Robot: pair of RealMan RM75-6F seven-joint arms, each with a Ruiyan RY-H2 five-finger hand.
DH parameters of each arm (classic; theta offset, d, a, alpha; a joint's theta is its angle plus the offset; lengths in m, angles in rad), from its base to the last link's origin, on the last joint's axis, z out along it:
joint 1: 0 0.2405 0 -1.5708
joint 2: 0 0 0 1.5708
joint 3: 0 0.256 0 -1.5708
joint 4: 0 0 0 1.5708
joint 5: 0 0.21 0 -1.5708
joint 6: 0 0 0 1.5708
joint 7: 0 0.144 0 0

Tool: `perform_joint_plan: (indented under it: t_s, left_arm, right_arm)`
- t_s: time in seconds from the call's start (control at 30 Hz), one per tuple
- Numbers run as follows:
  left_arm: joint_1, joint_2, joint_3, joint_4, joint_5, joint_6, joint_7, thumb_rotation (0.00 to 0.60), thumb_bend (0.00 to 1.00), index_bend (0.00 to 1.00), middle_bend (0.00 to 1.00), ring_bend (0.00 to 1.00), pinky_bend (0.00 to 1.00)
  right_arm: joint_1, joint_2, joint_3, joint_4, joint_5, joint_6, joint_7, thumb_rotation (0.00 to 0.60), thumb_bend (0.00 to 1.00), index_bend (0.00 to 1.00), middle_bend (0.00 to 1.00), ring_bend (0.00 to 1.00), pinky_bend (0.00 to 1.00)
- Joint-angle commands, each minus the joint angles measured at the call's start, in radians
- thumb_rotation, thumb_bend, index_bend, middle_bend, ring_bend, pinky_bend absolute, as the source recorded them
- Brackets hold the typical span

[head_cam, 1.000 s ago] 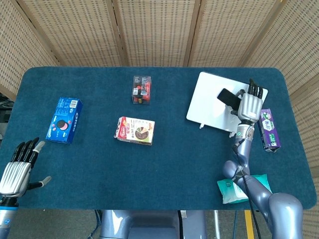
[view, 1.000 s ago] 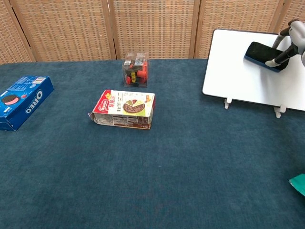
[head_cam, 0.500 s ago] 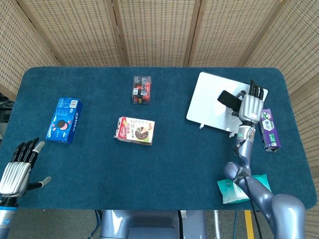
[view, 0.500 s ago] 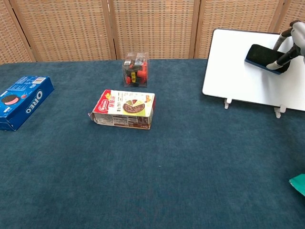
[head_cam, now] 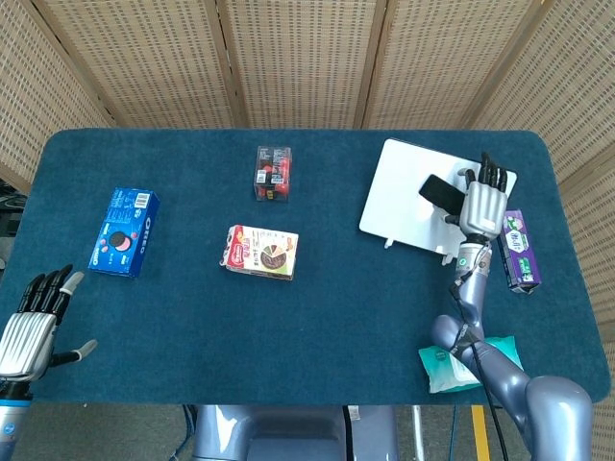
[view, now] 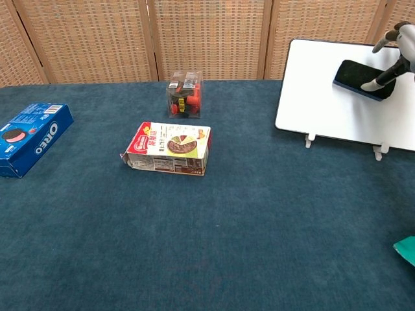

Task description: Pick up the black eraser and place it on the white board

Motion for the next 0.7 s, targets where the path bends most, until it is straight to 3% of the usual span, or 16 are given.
perform_joint_plan:
  t_s: [0.03, 0.23, 0.4, 0.47, 0.57, 0.7]
  left_arm:
    - [0.001, 0.001, -0.001, 0.0, 0.0, 0.003, -0.003, 0.6, 0.0, 0.0, 0.0, 0.0, 0.0]
    - [0.008, 0.004, 0.002, 0.0, 0.011, 0.019, -0.011, 0.6, 0.0, 0.0, 0.0, 0.0, 0.0]
    - [0.015, 0.004, 0.007, 0.001, 0.03, 0.038, -0.015, 0.6, 0.0, 0.0, 0.0, 0.0, 0.0]
    - [0.02, 0.003, 0.008, 0.004, 0.041, 0.054, -0.011, 0.6, 0.0, 0.0, 0.0, 0.0, 0.0]
    - [0.025, -0.001, 0.004, 0.011, 0.043, 0.069, -0.012, 0.6, 0.0, 0.0, 0.0, 0.0, 0.0]
    - [0.03, -0.009, -0.007, 0.021, 0.03, 0.081, 0.004, 0.6, 0.0, 0.0, 0.0, 0.0, 0.0]
  right_arm:
    - [-0.034, 0.033, -0.004, -0.075, -0.032, 0.067, 0.039, 0.6, 0.1, 0.25, 0.0, 0.0, 0.0]
    - [-0.156, 0.143, -0.032, -0.335, -0.116, 0.227, 0.119, 0.6, 0.09, 0.25, 0.0, 0.0, 0.0]
    - [-0.308, 0.289, -0.116, -0.633, -0.224, 0.361, 0.157, 0.6, 0.05, 0.2, 0.0, 0.0, 0.0]
    - [-0.382, 0.365, -0.183, -0.753, -0.293, 0.409, 0.17, 0.6, 0.05, 0.18, 0.0, 0.0, 0.0]
    - [-0.448, 0.455, -0.278, -0.849, -0.363, 0.416, 0.144, 0.6, 0.05, 0.14, 0.0, 0.0, 0.0]
    - [-0.504, 0.521, -0.389, -0.863, -0.473, 0.436, 0.095, 0.6, 0.01, 0.07, 0.0, 0.0, 0.0]
